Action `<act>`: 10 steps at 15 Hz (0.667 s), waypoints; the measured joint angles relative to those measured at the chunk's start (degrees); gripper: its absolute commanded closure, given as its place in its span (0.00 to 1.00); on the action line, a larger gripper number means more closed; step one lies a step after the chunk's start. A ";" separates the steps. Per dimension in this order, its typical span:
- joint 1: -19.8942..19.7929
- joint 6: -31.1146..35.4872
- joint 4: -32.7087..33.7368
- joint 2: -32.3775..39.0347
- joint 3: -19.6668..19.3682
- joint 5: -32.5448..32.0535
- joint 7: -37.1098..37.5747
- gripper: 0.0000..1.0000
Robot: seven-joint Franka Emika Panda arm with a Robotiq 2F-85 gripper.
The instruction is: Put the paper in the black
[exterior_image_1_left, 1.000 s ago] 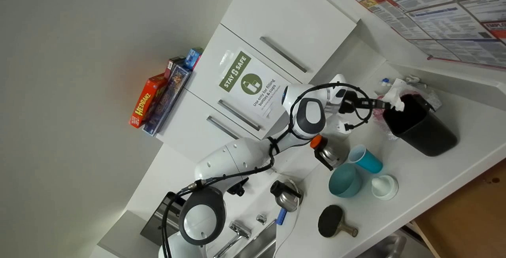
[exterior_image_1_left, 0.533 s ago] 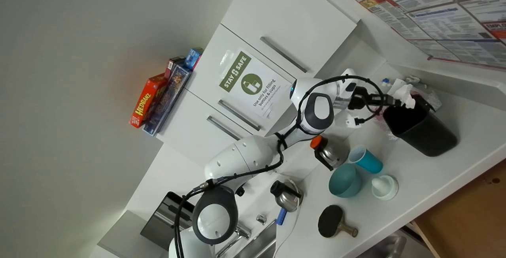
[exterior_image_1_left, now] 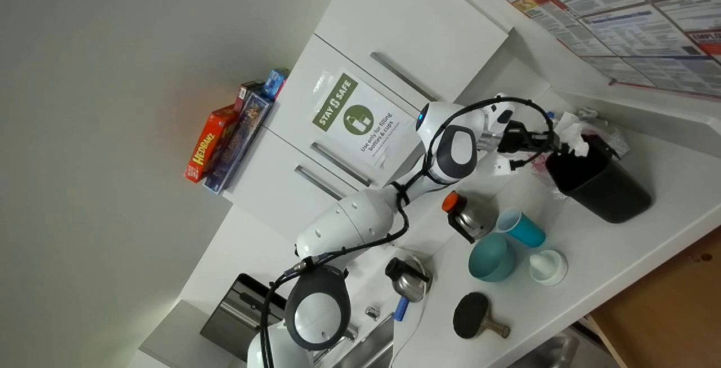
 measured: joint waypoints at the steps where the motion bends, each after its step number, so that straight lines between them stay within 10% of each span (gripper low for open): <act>1: -0.29 -0.61 0.57 0.25 0.37 0.45 -0.94 0.99; 6: -1.86 -3.46 3.42 1.52 2.35 1.82 -5.77 0.99; 10: -3.11 -7.27 5.69 2.32 3.97 2.68 -9.66 0.57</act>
